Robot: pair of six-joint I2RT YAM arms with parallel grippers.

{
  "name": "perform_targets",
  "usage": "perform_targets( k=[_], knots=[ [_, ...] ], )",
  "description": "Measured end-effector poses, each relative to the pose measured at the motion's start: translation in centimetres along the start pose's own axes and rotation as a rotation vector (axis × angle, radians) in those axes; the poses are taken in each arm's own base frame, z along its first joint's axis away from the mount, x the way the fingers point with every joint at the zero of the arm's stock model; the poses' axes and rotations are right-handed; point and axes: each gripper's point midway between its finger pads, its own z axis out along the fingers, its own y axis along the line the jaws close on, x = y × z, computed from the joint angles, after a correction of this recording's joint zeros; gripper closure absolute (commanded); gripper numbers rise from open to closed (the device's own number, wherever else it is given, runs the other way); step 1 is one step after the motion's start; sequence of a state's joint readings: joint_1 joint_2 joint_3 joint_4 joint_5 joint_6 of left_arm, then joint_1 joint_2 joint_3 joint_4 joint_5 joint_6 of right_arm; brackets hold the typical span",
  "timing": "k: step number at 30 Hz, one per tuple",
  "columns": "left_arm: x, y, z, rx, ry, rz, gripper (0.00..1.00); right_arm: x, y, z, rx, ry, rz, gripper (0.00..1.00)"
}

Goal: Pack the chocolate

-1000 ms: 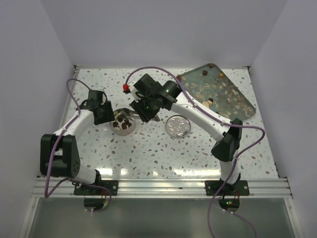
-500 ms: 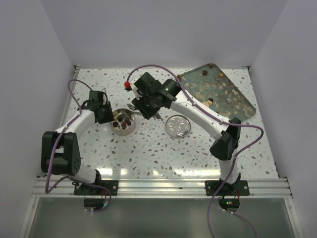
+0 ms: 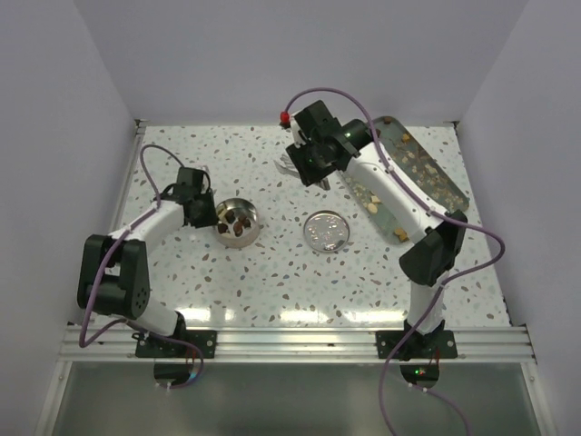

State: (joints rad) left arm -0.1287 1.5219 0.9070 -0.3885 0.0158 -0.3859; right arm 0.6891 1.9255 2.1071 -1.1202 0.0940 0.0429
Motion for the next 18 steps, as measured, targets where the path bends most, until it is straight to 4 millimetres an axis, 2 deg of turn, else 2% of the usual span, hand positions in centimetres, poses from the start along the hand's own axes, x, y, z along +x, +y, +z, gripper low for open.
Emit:
perform_targets(
  k=[5, 18],
  knots=[
    [1.2, -2.9, 0.7, 0.029, 0.031, 0.049, 0.75, 1.0, -3.8, -1.2, 0.063, -0.001, 0.061, 0.62],
    [0.7, -8.1, 2.5, 0.091, 0.048, 0.09, 0.76, 4.4, -8.6, -1.5, 0.139, 0.056, 0.15, 0.62]
  ],
)
